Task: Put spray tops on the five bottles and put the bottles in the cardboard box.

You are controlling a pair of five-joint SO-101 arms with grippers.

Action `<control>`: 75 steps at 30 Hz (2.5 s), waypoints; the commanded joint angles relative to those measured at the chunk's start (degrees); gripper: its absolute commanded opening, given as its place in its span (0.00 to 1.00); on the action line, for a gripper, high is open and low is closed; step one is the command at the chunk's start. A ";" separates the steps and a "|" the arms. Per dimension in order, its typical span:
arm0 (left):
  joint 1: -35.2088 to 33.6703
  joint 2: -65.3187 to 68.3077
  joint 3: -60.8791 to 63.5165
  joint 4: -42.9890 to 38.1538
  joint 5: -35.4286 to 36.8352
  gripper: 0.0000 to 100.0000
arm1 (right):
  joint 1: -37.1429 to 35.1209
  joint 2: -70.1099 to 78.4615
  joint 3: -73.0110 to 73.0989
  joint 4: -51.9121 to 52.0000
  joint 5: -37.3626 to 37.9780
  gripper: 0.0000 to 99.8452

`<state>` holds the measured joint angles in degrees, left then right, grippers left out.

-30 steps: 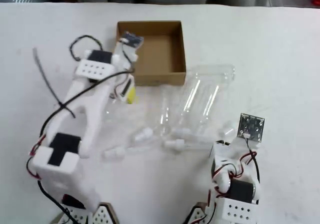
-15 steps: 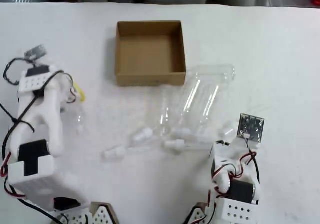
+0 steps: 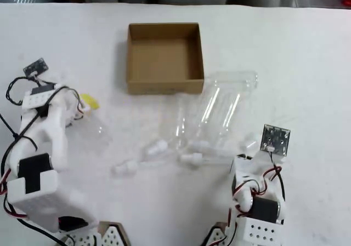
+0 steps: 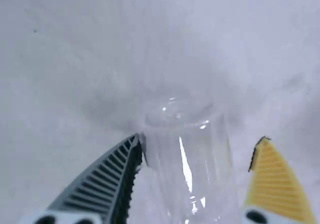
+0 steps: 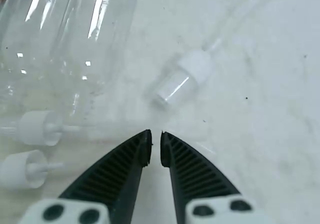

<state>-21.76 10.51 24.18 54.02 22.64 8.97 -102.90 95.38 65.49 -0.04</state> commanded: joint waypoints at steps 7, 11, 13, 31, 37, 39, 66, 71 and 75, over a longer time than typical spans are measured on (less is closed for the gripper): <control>-0.48 -15.34 -4.13 11.78 -4.92 0.35 | 0.13 -0.48 -0.18 -0.92 0.00 0.02; -0.31 -27.21 -2.81 16.44 -9.58 0.35 | 0.13 -0.48 -0.18 -0.92 0.00 0.02; -0.04 -32.40 -0.97 18.73 -14.95 0.35 | 0.22 -0.48 -0.18 -0.92 0.00 0.02; 9.36 -39.25 20.75 29.01 -71.03 0.07 | 0.40 -0.48 -0.18 -0.84 0.00 0.02; 13.58 -39.16 28.04 16.53 -65.05 0.02 | 0.48 -0.48 -0.18 -0.84 0.00 0.02; 14.55 -39.16 29.36 14.68 -64.26 0.03 | 0.48 -0.48 -0.18 -0.57 0.00 0.02; 15.60 -6.73 8.00 12.84 -59.16 0.02 | 0.48 -0.48 -0.26 0.22 0.00 0.02; 16.04 -6.29 3.34 12.40 -59.08 0.02 | 0.48 -0.48 -0.26 0.22 0.00 0.02; 16.04 -5.93 0.44 8.00 -53.71 0.03 | 0.48 -0.48 -0.26 0.22 0.00 0.02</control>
<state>-6.46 4.97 28.66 65.01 -35.21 8.97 -102.90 95.38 65.49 -0.04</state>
